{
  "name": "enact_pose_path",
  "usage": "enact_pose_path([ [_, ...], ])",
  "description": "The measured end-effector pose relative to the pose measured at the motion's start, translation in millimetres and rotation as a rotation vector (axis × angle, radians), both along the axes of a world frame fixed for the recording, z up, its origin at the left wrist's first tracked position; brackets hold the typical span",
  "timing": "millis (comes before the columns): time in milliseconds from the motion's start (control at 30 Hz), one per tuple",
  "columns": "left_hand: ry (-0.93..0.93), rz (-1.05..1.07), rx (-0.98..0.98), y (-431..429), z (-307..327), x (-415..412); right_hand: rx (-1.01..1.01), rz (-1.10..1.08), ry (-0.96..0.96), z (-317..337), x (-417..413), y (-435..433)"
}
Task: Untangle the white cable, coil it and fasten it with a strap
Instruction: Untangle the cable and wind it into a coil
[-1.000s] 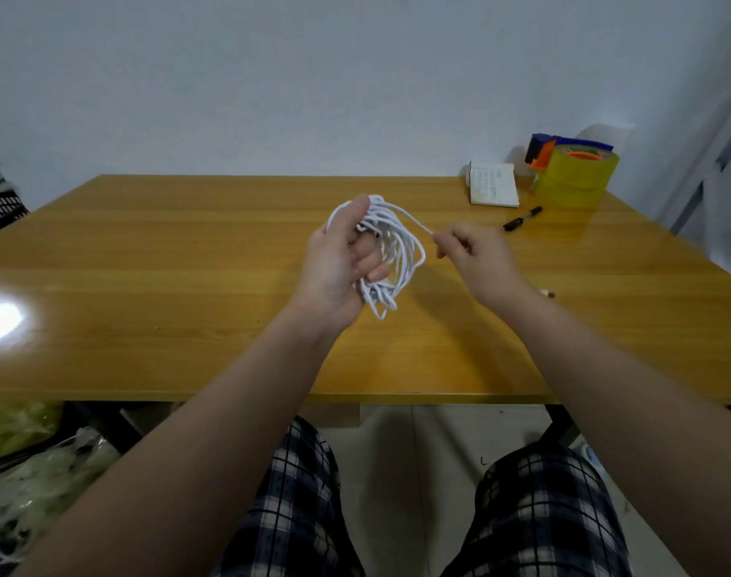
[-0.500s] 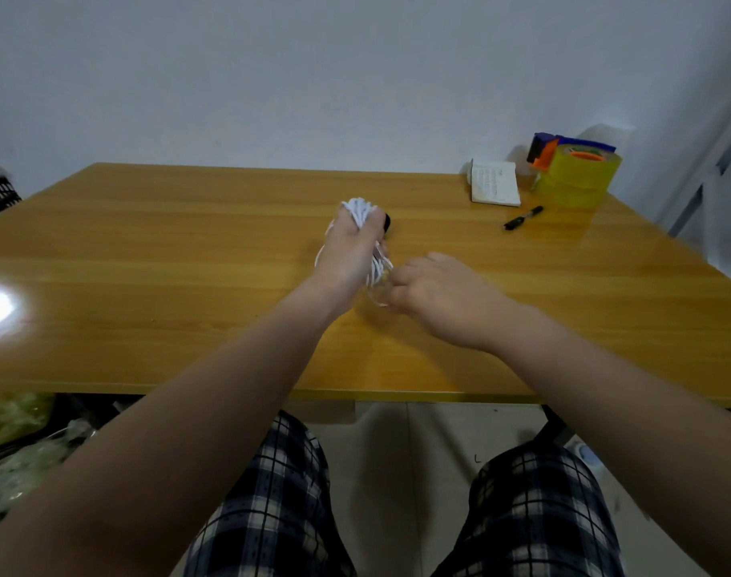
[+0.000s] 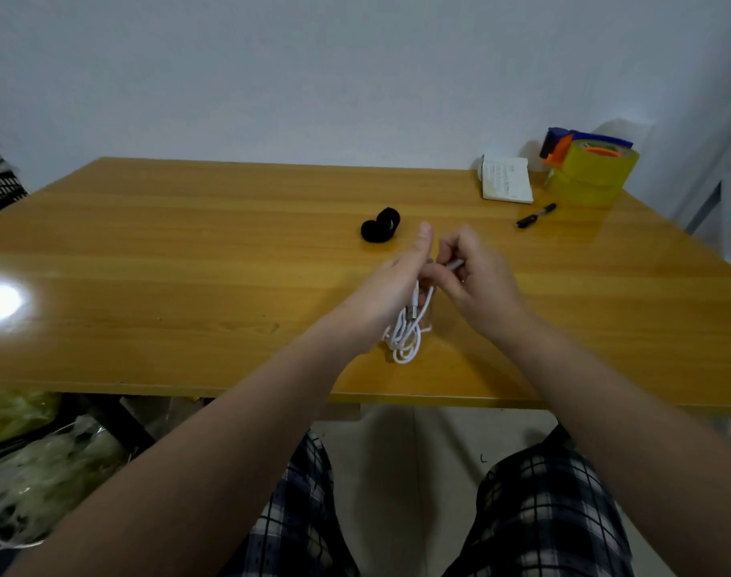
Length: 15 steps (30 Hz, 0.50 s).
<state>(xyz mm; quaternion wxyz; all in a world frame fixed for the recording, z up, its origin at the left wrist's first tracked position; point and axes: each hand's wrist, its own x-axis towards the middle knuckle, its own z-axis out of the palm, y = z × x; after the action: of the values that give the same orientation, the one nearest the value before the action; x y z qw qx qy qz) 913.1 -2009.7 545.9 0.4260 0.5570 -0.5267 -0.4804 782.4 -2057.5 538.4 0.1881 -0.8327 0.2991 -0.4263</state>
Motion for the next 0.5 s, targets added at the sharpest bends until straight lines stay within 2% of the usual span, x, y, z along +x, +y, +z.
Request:
enact_pose_path([
  [133,0.231,-0.121,0.133,5.4,8.3,-8.9,-0.169,-0.141,-0.126,-11.5,3.8,-3.7],
  [167,0.268,-0.137,0.192,6.7,11.2,-8.9,-0.113,-0.112,-0.178,-11.5,4.4,-4.9],
  [233,0.289,-0.168,0.285,3.4,15.6,-6.8,0.290,0.049,-0.268,-5.0,6.9,2.4],
  [267,0.266,-0.182,0.308,1.8,18.8,-5.0,0.512,0.139,-0.306,-4.1,8.8,4.3],
  [300,0.223,-0.180,0.309,-0.7,19.6,-2.4,0.642,0.167,-0.344,-4.5,10.3,6.1],
  [333,0.161,-0.149,0.277,-2.5,20.8,-1.3,0.671,0.121,-0.352,-4.3,12.9,8.0],
  [500,-0.321,0.166,-0.135,-19.7,13.8,1.7,0.368,-0.247,-0.342,-1.6,30.6,16.9],
])
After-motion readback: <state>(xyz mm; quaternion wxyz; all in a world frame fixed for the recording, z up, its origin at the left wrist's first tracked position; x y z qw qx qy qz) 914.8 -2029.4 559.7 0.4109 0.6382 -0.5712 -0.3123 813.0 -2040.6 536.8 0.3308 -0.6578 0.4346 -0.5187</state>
